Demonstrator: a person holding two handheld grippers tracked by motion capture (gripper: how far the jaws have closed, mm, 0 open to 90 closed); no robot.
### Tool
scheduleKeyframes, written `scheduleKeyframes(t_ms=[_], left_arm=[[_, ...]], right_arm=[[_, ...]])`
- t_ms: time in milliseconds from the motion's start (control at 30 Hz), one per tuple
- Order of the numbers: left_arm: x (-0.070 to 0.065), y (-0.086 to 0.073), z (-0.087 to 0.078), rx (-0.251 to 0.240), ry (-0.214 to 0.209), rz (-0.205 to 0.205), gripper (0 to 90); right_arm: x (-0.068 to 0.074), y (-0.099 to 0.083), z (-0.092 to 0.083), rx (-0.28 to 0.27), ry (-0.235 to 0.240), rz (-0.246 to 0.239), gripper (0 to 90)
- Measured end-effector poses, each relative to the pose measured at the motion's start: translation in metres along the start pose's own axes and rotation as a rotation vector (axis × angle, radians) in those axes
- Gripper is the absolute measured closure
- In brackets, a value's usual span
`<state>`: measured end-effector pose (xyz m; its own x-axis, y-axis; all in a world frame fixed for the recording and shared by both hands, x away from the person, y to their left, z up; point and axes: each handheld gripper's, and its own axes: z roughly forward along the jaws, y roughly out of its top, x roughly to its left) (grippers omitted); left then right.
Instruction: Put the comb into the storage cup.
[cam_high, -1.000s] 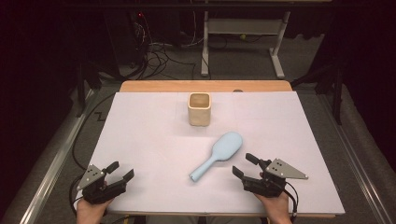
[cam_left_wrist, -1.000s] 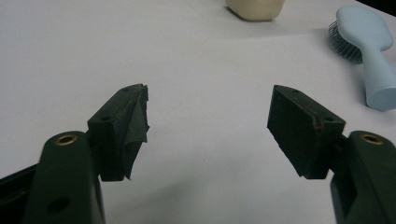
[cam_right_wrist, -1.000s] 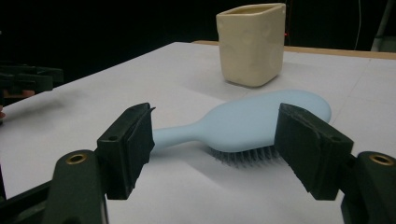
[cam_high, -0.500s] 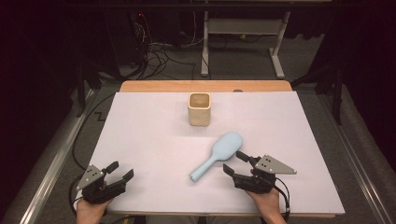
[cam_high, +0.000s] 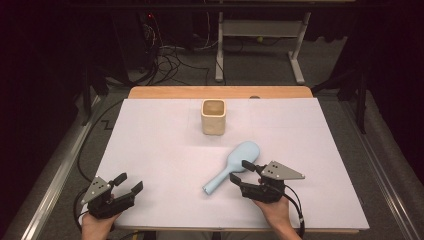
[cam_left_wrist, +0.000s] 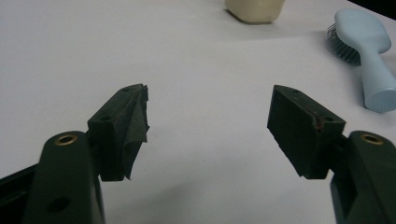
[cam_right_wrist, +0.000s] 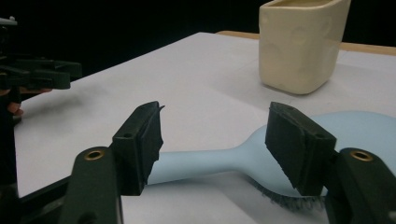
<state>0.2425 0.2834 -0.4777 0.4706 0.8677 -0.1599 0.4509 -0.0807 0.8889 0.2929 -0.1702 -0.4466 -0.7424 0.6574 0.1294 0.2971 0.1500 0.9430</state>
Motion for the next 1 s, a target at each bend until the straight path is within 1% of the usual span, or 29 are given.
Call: scheduleKeyframes(t_ms=[167,400,633,667,700,800,867,1000], left_arm=[[-0.001,0.000,0.000,0.000,0.000,0.007,29.7],[0.000,0.000,-0.001,-0.004,0.001,0.003,29.7],[-0.001,0.000,-0.002,-0.008,0.003,0.008,30.0],[-0.001,0.000,-0.001,-0.007,0.002,0.009,30.0],[-0.001,0.000,-0.001,-0.007,0.002,0.009,30.0],[-0.001,0.000,-0.002,-0.010,0.002,0.009,29.9],[-0.001,0.001,-0.002,-0.010,0.001,0.009,29.9],[-0.001,0.001,-0.002,-0.013,0.001,0.011,29.9]], right_arm=[[0.004,0.006,0.010,0.035,0.020,-0.007,43.6],[0.007,0.011,0.021,0.045,0.042,-0.010,49.3],[0.006,0.013,0.030,0.055,0.060,0.013,53.1],[0.006,0.014,0.033,0.067,0.068,0.015,56.8],[0.006,0.014,0.033,0.067,0.068,0.015,56.8],[0.008,0.015,0.036,0.088,0.067,-0.002,63.6],[0.009,0.016,0.039,0.116,0.071,-0.007,67.0],[0.010,0.016,0.045,0.168,0.078,0.000,74.1]])
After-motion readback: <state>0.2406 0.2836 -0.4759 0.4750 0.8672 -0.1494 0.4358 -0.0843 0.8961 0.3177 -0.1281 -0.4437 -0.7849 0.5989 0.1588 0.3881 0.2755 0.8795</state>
